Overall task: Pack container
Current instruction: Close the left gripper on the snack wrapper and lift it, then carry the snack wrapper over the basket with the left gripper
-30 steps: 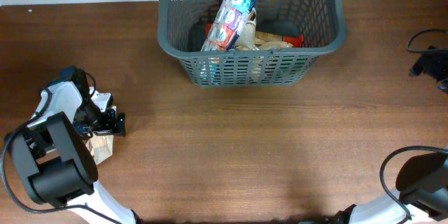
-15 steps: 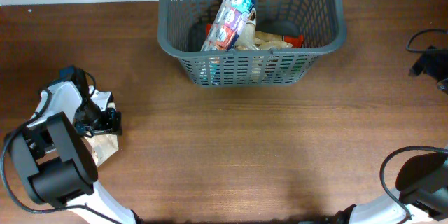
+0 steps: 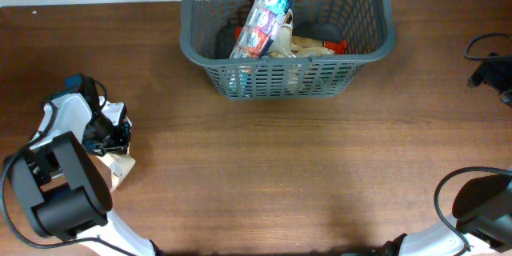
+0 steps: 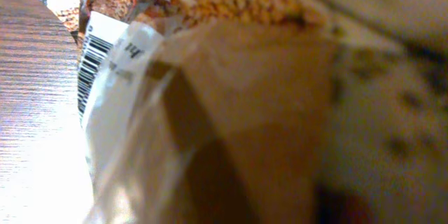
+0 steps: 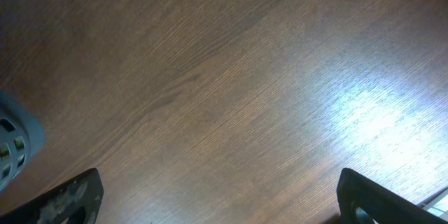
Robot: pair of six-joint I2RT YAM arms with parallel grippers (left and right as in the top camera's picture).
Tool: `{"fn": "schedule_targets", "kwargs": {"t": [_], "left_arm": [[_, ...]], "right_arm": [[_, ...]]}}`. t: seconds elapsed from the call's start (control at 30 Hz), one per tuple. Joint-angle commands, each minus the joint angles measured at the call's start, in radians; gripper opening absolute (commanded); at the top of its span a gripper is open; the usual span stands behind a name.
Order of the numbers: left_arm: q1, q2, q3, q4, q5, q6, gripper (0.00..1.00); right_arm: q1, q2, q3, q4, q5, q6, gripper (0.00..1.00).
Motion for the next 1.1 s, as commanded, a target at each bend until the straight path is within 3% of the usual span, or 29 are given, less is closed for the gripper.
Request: {"fn": "schedule_targets", "kwargs": {"t": [0.0, 0.13, 0.3, 0.53, 0.63, 0.7, 0.8, 1.07], "left_arm": [[0.001, 0.033, 0.022, 0.015, 0.023, -0.045, 0.02], [0.001, 0.027, 0.123, -0.020, 0.023, -0.066, 0.02], [-0.003, 0.005, 0.379, -0.122, 0.092, -0.065, 0.02], [-0.025, -0.036, 0.860, -0.125, 0.574, -0.120, 0.02], [-0.085, -0.036, 1.039, -0.088, 0.653, -0.163, 0.02], [-0.193, -0.036, 1.175, -0.050, 0.651, -0.162, 0.02], [-0.328, -0.036, 1.245, 0.045, 0.647, -0.162, 0.02], [-0.652, 0.002, 1.247, 0.254, 0.418, -0.131, 0.02]], "right_arm": [[-0.003, -0.013, -0.002, 0.001, 0.002, 0.008, 0.99], [-0.003, -0.013, -0.002, 0.001, 0.002, 0.008, 0.99], [-0.003, -0.013, -0.002, 0.001, 0.002, 0.008, 0.99], [-0.003, -0.013, -0.002, 0.001, 0.002, 0.008, 0.99], [-0.003, -0.013, -0.002, 0.001, 0.002, 0.008, 0.99], [-0.003, -0.013, -0.002, 0.001, 0.002, 0.008, 0.99], [-0.003, -0.013, -0.002, 0.001, 0.002, 0.008, 0.99], [-0.003, -0.013, -0.002, 0.001, 0.002, 0.008, 0.99]]}}
